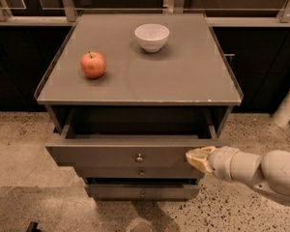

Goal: Close top drawer

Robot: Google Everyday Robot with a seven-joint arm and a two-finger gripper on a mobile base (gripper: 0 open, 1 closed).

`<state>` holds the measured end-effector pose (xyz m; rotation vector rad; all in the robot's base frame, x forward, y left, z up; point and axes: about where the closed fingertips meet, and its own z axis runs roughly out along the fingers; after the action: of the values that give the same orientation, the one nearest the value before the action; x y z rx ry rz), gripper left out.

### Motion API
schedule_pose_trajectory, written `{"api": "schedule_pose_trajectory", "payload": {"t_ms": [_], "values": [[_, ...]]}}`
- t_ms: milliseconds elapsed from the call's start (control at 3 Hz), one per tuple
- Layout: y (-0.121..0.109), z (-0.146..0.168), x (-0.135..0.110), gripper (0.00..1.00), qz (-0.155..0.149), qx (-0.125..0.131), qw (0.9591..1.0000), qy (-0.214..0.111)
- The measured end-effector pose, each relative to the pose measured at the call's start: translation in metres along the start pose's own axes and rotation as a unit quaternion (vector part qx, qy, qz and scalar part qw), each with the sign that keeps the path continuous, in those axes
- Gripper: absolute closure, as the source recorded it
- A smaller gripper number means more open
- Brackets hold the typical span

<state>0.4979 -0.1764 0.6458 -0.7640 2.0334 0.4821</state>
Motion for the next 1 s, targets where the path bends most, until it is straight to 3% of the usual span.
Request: {"api": "schedule_pose_trajectory", "payload": {"t_ms": [333,1000], "values": [[0.001,-0.001,0.0,1.0,0.0,0.001,1.0,0.0],[-0.024,0.008,0.002,1.0,0.022,0.05,0.9981,-0.029]]}}
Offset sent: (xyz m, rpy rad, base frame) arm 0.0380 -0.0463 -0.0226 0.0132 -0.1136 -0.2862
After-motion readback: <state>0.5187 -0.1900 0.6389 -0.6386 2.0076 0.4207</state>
